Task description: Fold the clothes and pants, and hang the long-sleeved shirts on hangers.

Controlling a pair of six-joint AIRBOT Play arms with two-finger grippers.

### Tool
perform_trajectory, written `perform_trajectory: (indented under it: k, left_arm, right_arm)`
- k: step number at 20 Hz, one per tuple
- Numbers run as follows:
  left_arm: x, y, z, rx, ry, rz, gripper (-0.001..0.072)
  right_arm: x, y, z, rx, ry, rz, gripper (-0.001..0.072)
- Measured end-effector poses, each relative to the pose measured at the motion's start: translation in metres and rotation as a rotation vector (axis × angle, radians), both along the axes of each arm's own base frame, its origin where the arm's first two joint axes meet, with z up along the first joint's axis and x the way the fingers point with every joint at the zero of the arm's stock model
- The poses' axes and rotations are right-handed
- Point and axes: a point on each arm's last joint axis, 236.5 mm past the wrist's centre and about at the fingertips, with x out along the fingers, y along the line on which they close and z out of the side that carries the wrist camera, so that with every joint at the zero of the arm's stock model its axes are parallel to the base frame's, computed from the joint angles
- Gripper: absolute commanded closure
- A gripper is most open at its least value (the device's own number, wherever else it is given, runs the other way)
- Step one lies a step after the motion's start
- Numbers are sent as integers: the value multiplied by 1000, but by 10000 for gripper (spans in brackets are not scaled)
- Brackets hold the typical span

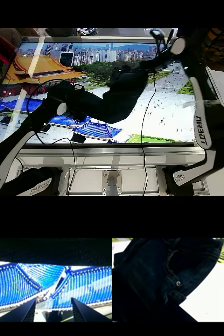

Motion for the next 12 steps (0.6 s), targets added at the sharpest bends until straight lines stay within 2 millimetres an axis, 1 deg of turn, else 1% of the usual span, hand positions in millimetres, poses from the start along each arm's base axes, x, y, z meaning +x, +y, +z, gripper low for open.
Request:
perform_trajectory:
  k: [1, 3, 5, 6, 8, 9, 10, 12]
  left_arm:
    - [-1, 0, 6, -6, -12, 0, 206]
    - [-4, 2, 17, -14, -29, 1, 206]
    - [-10, 8, 26, -2, -33, 0, 206]
    - [-13, 14, 29, 20, -35, -1, 207]
    - [-18, 27, 35, 64, -36, -1, 207]
    - [-20, 32, 38, 81, -40, -2, 207]
    - [-21, 36, 40, 96, -44, -2, 207]
    - [-20, 40, 44, 108, -59, -2, 207]
  right_arm:
    - [-13, -22, 15, -52, 5, -22, 696]
    - [-42, -63, 36, -121, 38, -81, 696]
    - [-72, -104, 51, -167, 75, -160, 696]
    - [-87, -122, 54, -181, 94, -202, 696]
    - [-119, -159, 54, -200, 124, -295, 695]
    - [-137, -178, 48, -210, 140, -348, 695]
    - [-153, -193, 41, -215, 156, -394, 694]
    - [-188, -215, 17, -217, 201, -469, 694]
